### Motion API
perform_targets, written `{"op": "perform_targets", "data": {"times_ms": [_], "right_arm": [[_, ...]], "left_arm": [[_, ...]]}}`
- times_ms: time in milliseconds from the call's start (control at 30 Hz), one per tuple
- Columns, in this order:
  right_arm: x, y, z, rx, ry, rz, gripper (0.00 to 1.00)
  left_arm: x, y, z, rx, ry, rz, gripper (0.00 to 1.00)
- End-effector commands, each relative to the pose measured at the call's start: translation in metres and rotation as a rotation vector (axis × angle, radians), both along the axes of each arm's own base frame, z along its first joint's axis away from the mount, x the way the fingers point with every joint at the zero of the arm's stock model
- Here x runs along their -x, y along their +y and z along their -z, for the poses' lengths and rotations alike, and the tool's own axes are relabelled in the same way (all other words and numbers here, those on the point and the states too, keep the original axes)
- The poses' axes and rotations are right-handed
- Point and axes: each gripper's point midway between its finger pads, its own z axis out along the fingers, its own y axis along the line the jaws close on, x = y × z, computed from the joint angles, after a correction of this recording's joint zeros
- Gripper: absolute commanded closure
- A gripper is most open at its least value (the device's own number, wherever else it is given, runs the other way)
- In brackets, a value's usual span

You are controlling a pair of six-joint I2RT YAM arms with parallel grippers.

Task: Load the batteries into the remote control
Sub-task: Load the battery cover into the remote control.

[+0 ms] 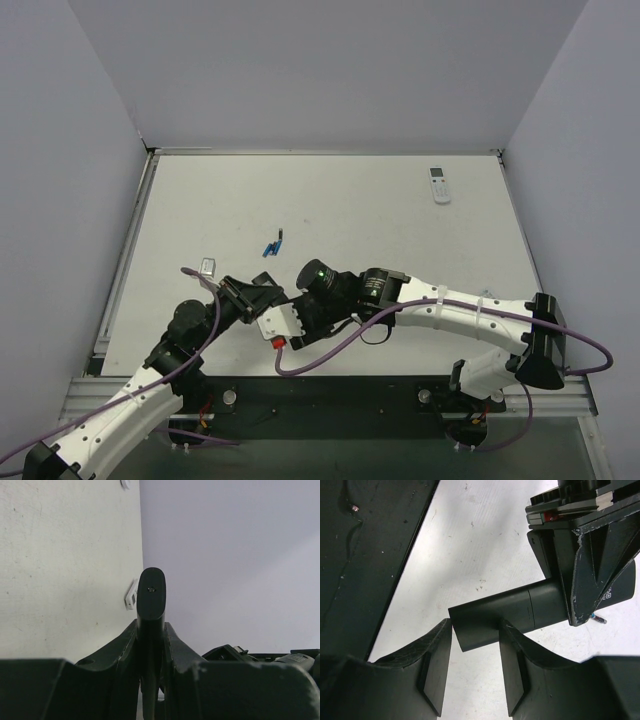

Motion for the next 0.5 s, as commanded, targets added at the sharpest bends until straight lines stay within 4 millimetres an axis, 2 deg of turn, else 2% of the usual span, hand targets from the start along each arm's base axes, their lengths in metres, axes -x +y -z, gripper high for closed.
{"op": "perform_targets", "data": {"times_ms": [0, 33, 67, 133, 200, 233, 267, 333, 467], "right_arm": [[-0.009, 0.003, 0.005, -0.01, 0.043, 0.078, 0.62], [-0.008, 0.002, -0.001, -0.032, 0.058, 0.103, 0.61], [-0.007, 0.002, -0.005, -0.047, 0.069, 0.12, 0.59], [-0.006, 0.002, -0.018, -0.103, 0.094, 0.168, 0.55], [-0.008, -0.002, -0.02, -0.132, 0.1, 0.22, 0.45], [-0.01, -0.001, -0.032, -0.189, 0.119, 0.268, 0.43], [-0.014, -0.005, -0.029, -0.193, 0.119, 0.305, 0.39], [-0.02, -0.008, -0.043, -0.269, 0.126, 0.37, 0.34], [-0.043, -0.025, -0.052, -0.392, 0.2, 0.618, 0.21]], "left_arm": [[0.031, -0.007, -0.102, 0.12, -0.262, 0.131, 1.0], [0.027, -0.007, -0.093, 0.053, -0.28, 0.111, 1.0], [0.023, -0.007, -0.075, -0.01, -0.24, 0.101, 1.0], [0.014, -0.004, -0.059, -0.095, -0.232, 0.065, 1.0], [0.008, -0.005, -0.039, -0.167, -0.199, 0.06, 1.0], [0.006, -0.005, -0.034, -0.205, -0.206, 0.059, 1.0], [0.004, -0.005, -0.028, -0.231, -0.193, 0.062, 1.0], [0.0, -0.009, -0.019, -0.282, -0.186, 0.081, 1.0], [-0.008, -0.01, 0.0, -0.423, -0.158, 0.102, 1.0]]}}
